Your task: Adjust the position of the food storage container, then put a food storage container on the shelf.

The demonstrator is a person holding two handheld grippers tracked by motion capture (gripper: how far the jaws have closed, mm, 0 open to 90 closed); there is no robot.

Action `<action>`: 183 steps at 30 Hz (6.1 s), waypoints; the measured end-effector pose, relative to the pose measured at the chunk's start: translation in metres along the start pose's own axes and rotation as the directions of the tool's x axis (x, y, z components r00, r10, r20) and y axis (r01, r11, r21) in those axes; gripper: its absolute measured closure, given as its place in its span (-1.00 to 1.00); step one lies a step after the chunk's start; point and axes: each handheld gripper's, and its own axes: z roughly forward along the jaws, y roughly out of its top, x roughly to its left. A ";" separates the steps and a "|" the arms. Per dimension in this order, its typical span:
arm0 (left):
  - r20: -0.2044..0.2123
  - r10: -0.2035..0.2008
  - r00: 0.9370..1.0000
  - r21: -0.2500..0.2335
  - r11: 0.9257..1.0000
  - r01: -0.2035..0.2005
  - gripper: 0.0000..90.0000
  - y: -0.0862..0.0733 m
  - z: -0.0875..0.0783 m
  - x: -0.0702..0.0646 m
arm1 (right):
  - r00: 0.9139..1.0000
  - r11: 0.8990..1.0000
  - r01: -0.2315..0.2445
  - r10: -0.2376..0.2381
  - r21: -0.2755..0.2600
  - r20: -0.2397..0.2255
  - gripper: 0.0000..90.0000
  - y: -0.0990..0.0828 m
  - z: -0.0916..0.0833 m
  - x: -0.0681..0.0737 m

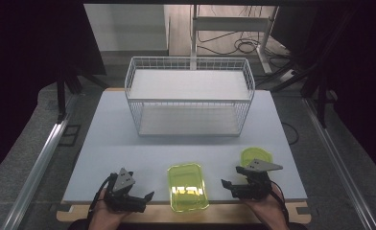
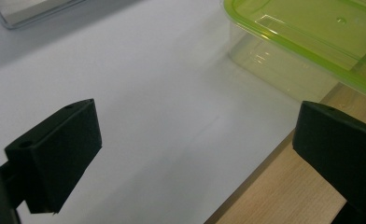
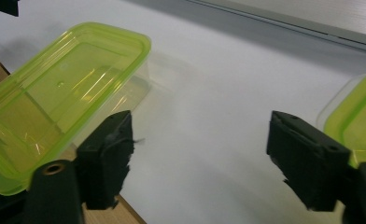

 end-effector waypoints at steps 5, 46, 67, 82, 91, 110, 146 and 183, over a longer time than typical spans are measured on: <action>-0.027 0.002 1.000 0.006 1.000 -0.002 -0.90 -0.002 -0.001 0.003 | 1.000 1.000 0.008 -0.007 0.012 -0.021 -0.27 -0.001 -0.001 -0.005; 0.067 0.049 0.997 0.018 0.999 -0.050 -0.62 -0.005 0.012 -0.002 | 0.993 0.997 0.054 -0.059 0.052 0.100 0.98 0.017 0.003 -0.030; 0.103 0.085 0.991 0.041 0.995 -0.089 -0.56 -0.004 0.016 -0.009 | 0.991 0.999 -0.021 0.015 0.047 0.133 0.98 0.009 -0.011 -0.056; 0.334 0.074 0.940 0.087 0.990 -0.109 0.73 -0.002 0.019 -0.024 | 0.993 0.999 -0.024 0.019 0.043 0.115 0.98 0.004 -0.018 -0.052; 0.443 0.086 0.893 0.103 0.984 -0.146 0.99 0.004 0.033 -0.049 | 0.998 0.998 0.003 -0.006 0.056 0.069 0.98 -0.001 -0.021 -0.034; 0.411 0.145 0.900 0.084 0.977 -0.196 0.97 0.042 0.071 -0.076 | 0.998 0.990 0.043 -0.037 0.134 -0.050 0.98 -0.017 -0.020 0.000; 0.215 0.024 0.976 0.111 0.993 -0.049 0.88 0.033 0.052 0.006 | 0.987 0.962 0.097 -0.060 0.255 -0.150 0.97 0.027 0.077 -0.004; 0.025 0.073 0.997 -0.022 0.997 -0.072 -0.90 -0.003 0.012 0.009 | 0.994 0.989 0.075 -0.063 0.130 -0.089 -0.52 0.008 0.024 -0.003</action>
